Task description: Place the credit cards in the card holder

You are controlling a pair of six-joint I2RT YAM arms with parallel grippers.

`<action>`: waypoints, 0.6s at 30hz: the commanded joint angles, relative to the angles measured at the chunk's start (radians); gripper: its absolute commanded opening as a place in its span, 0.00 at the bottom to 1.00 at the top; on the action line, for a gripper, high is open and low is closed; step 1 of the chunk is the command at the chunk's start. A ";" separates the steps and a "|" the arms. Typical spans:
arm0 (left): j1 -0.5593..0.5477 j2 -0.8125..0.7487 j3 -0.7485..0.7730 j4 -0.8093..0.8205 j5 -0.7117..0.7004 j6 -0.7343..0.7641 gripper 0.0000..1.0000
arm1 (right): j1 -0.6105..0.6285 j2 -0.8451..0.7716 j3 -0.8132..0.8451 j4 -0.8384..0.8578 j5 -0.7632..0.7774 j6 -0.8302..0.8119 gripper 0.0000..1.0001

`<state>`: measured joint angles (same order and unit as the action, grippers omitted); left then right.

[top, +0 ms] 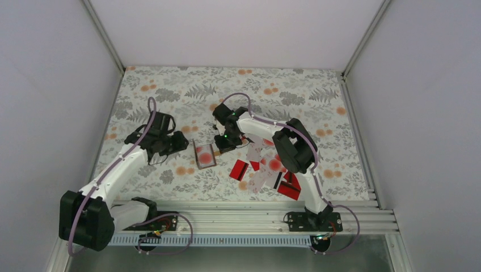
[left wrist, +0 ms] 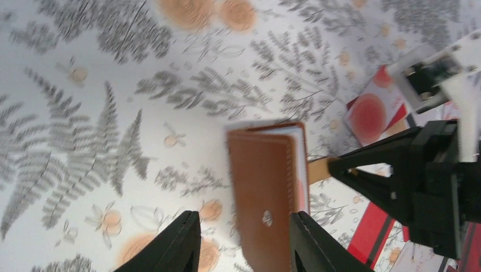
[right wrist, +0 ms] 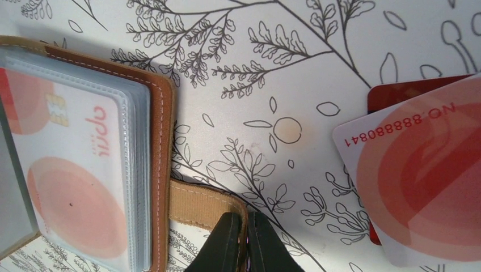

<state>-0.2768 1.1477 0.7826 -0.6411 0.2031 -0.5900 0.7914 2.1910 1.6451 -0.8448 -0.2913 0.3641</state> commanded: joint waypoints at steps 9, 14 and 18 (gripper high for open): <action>-0.007 0.027 -0.176 0.117 0.160 -0.010 0.26 | -0.002 0.021 -0.018 0.013 -0.029 -0.022 0.04; -0.036 0.113 -0.169 0.196 0.188 -0.001 0.26 | -0.003 0.002 -0.017 0.005 -0.027 -0.023 0.04; -0.090 0.175 -0.146 0.228 0.173 -0.013 0.26 | -0.005 -0.014 -0.012 -0.004 -0.026 -0.025 0.04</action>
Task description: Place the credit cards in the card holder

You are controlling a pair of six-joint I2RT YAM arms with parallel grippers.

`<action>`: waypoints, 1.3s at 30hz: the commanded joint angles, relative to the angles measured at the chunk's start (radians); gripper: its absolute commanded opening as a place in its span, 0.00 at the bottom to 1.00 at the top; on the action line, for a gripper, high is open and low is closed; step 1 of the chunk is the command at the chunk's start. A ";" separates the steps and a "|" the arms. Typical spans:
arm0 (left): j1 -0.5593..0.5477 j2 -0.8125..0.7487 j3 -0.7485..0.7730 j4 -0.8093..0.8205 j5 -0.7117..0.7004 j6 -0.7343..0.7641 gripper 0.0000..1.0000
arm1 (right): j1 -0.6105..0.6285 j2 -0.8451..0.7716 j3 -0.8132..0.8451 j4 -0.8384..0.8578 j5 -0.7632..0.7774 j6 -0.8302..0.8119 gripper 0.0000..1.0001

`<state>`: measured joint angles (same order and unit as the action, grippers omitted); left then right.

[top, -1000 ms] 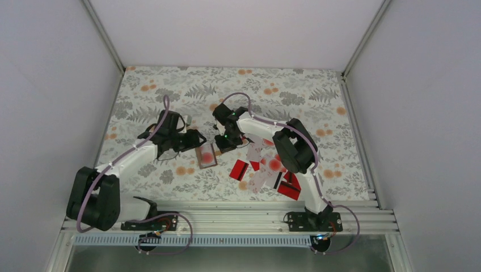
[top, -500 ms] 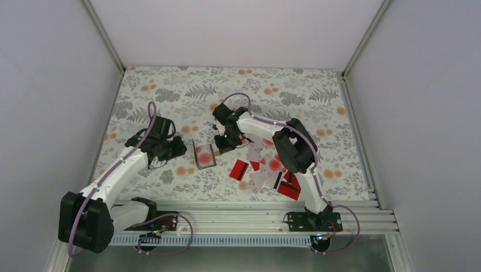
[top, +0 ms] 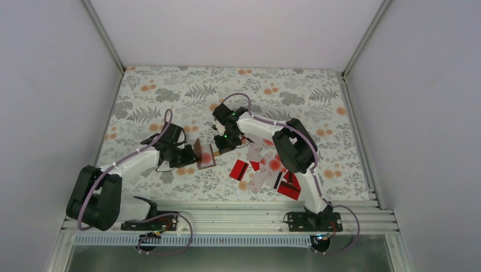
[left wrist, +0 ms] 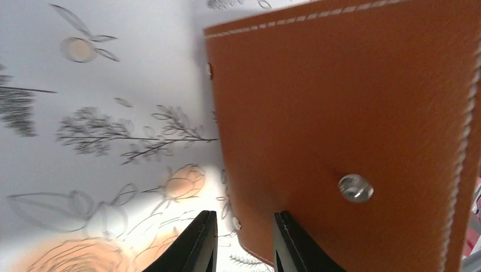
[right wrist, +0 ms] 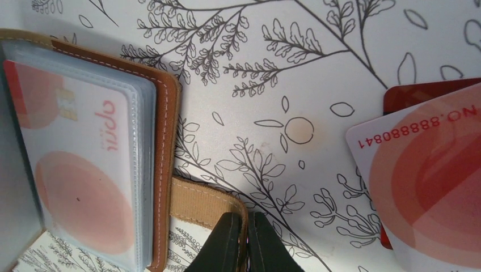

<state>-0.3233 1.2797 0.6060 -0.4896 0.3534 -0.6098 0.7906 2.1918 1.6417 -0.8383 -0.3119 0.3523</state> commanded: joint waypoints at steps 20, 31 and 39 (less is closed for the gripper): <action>-0.173 0.262 0.150 -0.009 -0.145 0.041 0.26 | -0.008 -0.085 0.042 -0.061 -0.026 -0.006 0.04; -0.199 0.297 0.166 -0.066 -0.156 0.095 0.25 | -0.008 -0.061 0.065 -0.020 -0.174 0.010 0.09; -0.199 0.240 0.242 -0.159 -0.191 0.089 0.40 | -0.009 -0.025 0.031 0.052 -0.258 0.021 0.11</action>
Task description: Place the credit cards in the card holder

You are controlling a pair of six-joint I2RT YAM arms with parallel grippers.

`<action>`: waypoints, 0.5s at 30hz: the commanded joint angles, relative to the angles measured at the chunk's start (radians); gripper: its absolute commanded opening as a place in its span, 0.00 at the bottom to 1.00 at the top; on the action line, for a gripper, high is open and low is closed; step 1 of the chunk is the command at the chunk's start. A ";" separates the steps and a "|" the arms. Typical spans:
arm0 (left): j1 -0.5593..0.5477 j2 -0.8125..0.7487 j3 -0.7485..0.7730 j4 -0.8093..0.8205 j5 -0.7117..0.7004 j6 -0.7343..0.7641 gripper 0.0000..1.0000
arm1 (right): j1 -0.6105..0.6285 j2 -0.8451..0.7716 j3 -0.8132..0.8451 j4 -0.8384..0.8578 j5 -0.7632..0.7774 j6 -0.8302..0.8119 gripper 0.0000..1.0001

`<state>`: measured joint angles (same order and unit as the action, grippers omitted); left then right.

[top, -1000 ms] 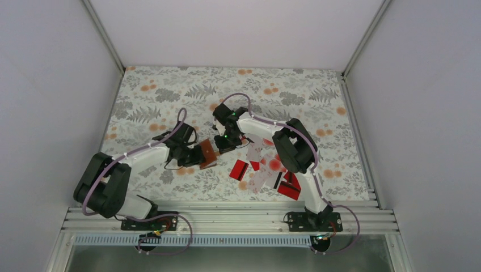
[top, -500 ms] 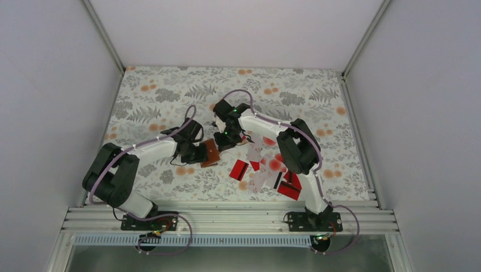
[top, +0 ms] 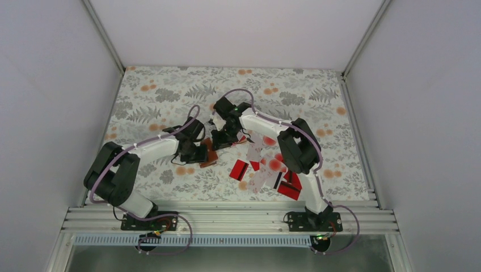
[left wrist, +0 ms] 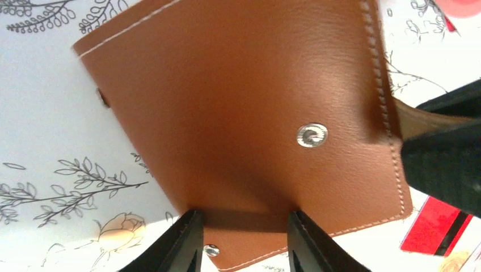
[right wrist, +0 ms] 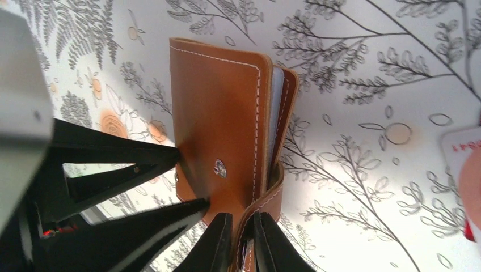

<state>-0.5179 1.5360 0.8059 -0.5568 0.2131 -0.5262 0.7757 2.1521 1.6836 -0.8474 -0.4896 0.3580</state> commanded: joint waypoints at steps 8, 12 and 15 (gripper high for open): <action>0.073 -0.126 0.056 -0.145 -0.085 -0.046 0.53 | 0.007 0.056 -0.017 0.087 -0.080 0.037 0.08; 0.132 -0.128 0.004 -0.157 -0.102 -0.043 0.50 | 0.007 0.064 -0.016 0.085 -0.070 0.039 0.08; 0.151 -0.143 -0.033 -0.110 -0.066 -0.031 0.53 | 0.007 0.064 -0.016 0.084 -0.063 0.042 0.07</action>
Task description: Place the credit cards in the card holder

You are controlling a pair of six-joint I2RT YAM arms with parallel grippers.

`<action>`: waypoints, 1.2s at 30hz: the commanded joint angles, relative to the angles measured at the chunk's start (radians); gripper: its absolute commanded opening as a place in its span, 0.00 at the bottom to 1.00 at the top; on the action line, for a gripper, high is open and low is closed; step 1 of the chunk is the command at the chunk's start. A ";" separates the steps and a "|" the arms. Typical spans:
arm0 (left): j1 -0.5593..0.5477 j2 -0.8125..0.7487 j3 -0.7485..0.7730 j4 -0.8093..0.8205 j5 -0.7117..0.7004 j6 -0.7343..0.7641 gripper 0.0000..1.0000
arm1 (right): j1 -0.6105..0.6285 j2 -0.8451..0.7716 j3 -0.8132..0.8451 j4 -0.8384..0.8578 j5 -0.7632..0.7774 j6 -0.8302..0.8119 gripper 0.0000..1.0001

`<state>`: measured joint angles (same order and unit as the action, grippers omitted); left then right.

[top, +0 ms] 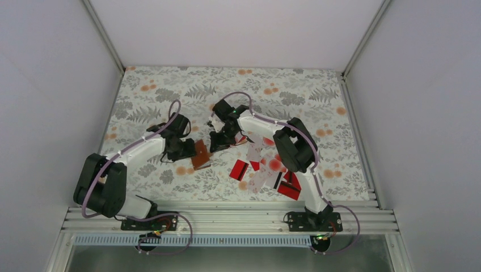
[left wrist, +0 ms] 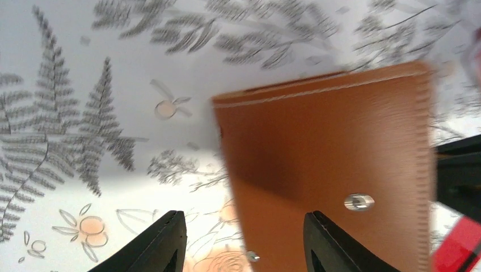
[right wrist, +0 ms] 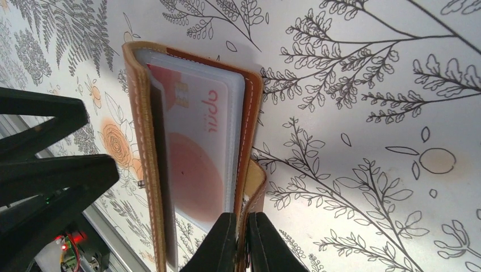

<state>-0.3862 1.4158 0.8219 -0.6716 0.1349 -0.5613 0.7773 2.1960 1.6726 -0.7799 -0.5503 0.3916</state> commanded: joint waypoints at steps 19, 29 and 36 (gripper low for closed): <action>0.026 0.108 -0.116 0.211 0.159 0.057 0.65 | 0.002 -0.041 -0.051 -0.009 0.074 0.005 0.04; 0.023 0.123 -0.137 0.219 0.193 0.110 0.35 | -0.009 -0.061 -0.050 -0.009 0.084 0.023 0.04; 0.000 0.171 -0.084 0.193 0.189 0.146 0.29 | -0.007 -0.064 -0.031 0.019 0.025 0.032 0.04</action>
<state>-0.3599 1.5215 0.7235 -0.4400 0.3042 -0.4545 0.7708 2.1750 1.6180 -0.7948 -0.4820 0.4107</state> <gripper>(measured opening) 0.306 0.044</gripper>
